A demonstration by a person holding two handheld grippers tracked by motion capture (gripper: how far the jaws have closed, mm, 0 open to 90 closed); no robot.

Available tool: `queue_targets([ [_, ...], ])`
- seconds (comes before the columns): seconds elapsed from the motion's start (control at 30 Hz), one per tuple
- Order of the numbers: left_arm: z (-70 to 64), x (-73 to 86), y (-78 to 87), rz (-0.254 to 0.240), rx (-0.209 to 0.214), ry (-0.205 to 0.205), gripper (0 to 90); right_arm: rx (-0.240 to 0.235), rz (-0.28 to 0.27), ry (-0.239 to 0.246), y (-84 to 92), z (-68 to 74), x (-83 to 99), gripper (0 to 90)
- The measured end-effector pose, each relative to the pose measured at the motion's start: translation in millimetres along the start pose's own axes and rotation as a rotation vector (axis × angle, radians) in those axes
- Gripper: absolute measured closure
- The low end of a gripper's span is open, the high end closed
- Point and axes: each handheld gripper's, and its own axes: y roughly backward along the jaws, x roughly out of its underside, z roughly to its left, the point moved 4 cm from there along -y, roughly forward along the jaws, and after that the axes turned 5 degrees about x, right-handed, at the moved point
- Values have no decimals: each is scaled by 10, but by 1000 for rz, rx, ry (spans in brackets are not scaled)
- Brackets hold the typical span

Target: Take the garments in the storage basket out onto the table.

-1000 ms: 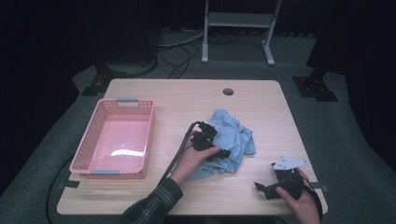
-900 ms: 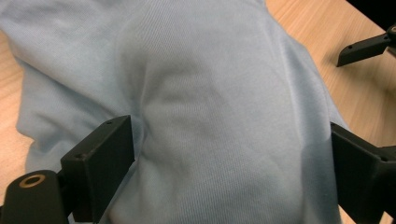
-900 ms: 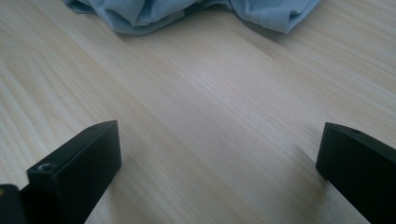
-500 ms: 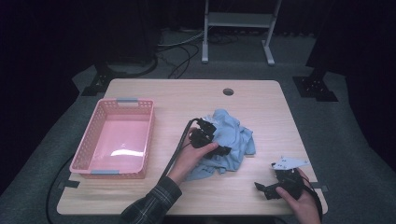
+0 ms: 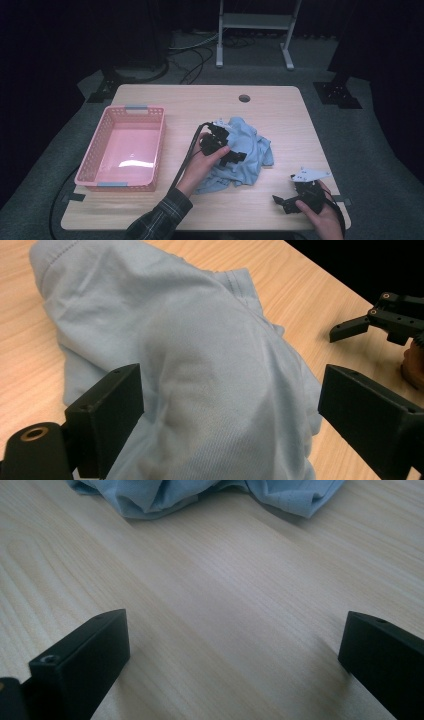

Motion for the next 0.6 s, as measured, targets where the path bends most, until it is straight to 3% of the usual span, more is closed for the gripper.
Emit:
queue_targets([
  [0.6,18,-10,212,-31,-44,-15,105,1,-1,1,-1,-1,0,0],
])
